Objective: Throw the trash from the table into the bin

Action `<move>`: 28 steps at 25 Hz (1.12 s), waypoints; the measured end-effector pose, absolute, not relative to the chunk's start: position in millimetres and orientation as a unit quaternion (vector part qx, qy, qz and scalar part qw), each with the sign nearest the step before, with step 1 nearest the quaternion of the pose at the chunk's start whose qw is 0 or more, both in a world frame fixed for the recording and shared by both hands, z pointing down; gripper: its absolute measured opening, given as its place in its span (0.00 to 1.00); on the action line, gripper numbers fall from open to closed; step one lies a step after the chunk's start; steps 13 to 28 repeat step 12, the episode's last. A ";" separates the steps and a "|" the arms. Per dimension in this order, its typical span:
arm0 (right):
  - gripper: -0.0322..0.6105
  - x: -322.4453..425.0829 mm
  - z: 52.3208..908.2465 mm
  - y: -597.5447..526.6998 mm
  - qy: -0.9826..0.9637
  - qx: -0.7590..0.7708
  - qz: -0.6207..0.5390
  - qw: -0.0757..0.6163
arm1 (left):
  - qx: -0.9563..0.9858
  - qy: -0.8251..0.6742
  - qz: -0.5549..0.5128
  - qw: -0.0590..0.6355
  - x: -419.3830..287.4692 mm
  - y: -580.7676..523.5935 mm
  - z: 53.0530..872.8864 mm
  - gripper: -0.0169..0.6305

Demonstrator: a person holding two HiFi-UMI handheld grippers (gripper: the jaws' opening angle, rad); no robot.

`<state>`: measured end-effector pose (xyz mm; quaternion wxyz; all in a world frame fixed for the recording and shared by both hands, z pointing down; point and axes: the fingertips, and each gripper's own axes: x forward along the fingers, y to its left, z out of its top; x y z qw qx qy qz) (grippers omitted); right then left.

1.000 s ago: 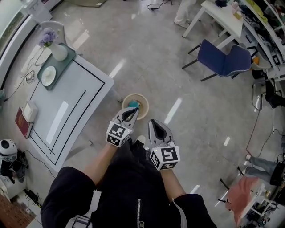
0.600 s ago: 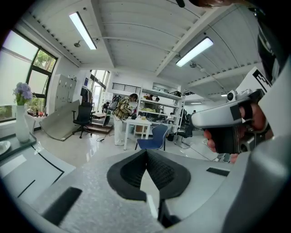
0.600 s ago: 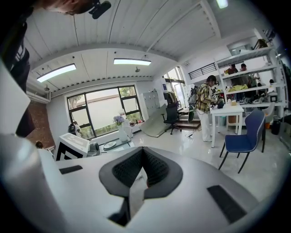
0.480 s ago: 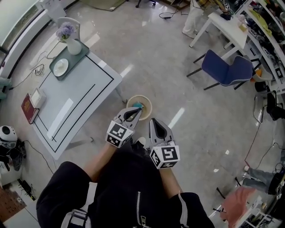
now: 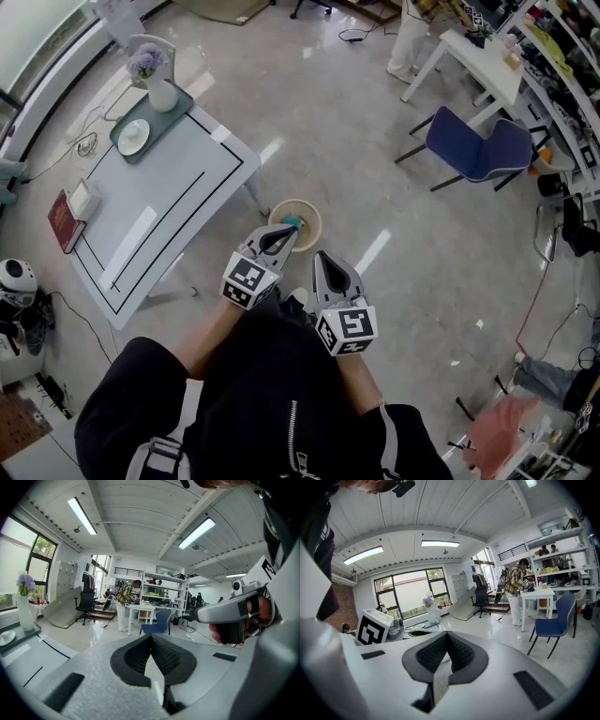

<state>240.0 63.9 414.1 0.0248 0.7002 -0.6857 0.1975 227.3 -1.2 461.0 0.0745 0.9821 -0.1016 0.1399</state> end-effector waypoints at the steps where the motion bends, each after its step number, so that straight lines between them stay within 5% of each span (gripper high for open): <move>1: 0.06 239.2 413.6 64.9 -0.686 0.700 0.197 0.025 | 0.982 -0.101 0.140 0.074 227.3 0.0 460.0 0.03; 28: 0.06 231.3 417.8 81.6 -0.690 0.696 0.198 0.027 | 0.983 -0.093 0.140 0.069 226.5 18.1 459.2 0.03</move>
